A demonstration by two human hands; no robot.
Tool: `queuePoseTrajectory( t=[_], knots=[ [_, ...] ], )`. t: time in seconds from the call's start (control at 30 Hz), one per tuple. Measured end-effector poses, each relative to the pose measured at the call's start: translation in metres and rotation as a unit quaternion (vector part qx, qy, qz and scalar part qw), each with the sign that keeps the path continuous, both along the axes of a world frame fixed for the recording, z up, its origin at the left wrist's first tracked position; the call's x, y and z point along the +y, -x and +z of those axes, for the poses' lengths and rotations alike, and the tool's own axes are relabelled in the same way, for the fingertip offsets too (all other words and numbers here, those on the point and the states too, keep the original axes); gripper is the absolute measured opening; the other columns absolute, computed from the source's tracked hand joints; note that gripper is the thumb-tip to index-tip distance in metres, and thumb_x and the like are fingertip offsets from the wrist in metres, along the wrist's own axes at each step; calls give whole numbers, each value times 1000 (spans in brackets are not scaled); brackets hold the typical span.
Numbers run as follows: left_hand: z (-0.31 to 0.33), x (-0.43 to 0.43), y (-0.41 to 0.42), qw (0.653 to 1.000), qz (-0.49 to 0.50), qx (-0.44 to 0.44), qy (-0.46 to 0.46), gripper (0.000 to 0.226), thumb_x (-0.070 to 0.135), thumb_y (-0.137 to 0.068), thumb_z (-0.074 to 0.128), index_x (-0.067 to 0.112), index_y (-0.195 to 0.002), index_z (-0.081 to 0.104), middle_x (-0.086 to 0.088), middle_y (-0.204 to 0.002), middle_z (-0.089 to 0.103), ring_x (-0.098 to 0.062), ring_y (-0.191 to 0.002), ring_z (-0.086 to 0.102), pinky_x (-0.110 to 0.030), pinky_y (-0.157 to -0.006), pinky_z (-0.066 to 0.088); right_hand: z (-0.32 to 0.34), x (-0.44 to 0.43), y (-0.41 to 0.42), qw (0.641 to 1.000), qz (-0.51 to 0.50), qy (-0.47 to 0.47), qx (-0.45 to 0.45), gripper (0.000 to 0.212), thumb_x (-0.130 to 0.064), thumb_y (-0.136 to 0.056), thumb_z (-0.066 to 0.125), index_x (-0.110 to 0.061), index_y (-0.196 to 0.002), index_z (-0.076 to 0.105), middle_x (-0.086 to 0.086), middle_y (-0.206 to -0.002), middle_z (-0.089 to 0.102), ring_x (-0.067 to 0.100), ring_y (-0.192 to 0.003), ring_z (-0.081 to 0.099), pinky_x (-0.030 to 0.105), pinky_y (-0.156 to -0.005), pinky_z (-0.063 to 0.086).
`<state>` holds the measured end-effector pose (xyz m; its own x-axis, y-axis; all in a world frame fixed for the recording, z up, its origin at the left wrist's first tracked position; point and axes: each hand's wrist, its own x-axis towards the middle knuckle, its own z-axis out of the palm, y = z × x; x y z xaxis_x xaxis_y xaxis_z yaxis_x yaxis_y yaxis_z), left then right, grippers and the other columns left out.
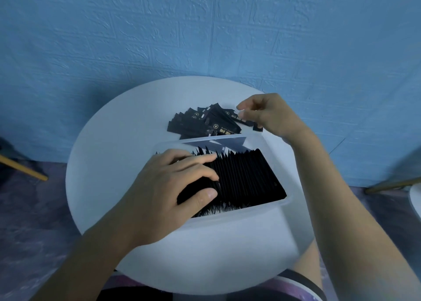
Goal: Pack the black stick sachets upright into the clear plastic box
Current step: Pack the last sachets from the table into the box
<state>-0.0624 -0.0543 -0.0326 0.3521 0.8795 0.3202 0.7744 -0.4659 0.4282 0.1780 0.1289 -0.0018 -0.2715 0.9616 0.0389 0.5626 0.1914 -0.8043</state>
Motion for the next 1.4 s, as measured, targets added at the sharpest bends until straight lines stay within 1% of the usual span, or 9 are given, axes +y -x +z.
queuePoseTrajectory(
  t=[0.23,0.33,0.53,0.67,0.8,0.9,1.0,1.1,1.4],
  knots=[
    [2,0,-1,1000,5,-7,0,28,57,-94,45,43,-110,64,32,-140,51,-3,-124,45,-35,-100,36,-10,35,29,974,69,1,-214,33,-33,-80,82,-26,-108,66,-7,-97,65,12,-84,58,30,-75,42],
    [1,0,-1,1000,5,-11,2,28,56,-94,45,43,-109,64,32,-139,51,-3,-123,46,-34,-100,36,-17,40,39,958,85,-3,-275,39,-34,-77,83,-29,-107,58,-6,-97,64,17,-88,58,30,-68,39],
    [1,0,-2,1000,9,-15,2,27,56,-94,46,43,-109,65,31,-139,52,-2,-122,46,-32,-100,34,-25,47,42,948,94,4,-303,36,-25,-82,80,-24,-112,61,-3,-100,61,23,-94,56,30,-77,38],
    [1,0,-1,1000,8,-15,4,27,56,-94,46,43,-109,65,31,-138,52,-4,-123,46,-33,-99,35,-23,46,39,961,93,14,-258,14,-26,-85,77,-24,-90,64,-8,-86,65,19,-88,59,27,-66,40],
    [2,-1,-2,1000,8,-14,6,27,56,-94,46,43,-109,64,31,-138,52,-3,-123,46,-33,-99,36,-4,38,28,987,10,-18,-160,11,-29,-86,72,-23,-86,62,-1,-86,66,21,-78,61,32,-62,48],
    [2,-1,-2,1000,11,-17,7,28,56,-93,46,43,-109,65,33,-138,52,-1,-124,45,-34,-100,36,25,8,24,999,-23,-29,-25,12,-19,-89,69,-15,-97,61,1,-79,64,19,-61,55,30,-54,45],
    [2,0,-2,1000,12,-14,4,29,56,-93,45,42,-109,66,33,-137,52,-2,-124,45,-34,-100,36,50,-42,24,996,30,31,72,26,-7,-94,66,-8,-118,57,4,-73,59,16,-53,52,29,-50,50],
    [2,-1,-2,1000,10,-15,4,29,56,-94,45,42,-108,66,31,-138,52,-3,-125,46,-33,-101,35,48,-88,24,991,88,89,50,26,-5,-95,65,-10,-119,54,8,-76,52,10,-48,51,23,-45,52],
    [0,-1,-1,999,15,-42,-1,25,49,-93,51,44,-108,70,23,-129,55,-2,-122,49,-35,-102,39,4,-123,35,982,96,158,-33,36,-26,-98,64,-24,-130,47,2,-65,59,15,-48,58,26,-45,50]
  ],
)
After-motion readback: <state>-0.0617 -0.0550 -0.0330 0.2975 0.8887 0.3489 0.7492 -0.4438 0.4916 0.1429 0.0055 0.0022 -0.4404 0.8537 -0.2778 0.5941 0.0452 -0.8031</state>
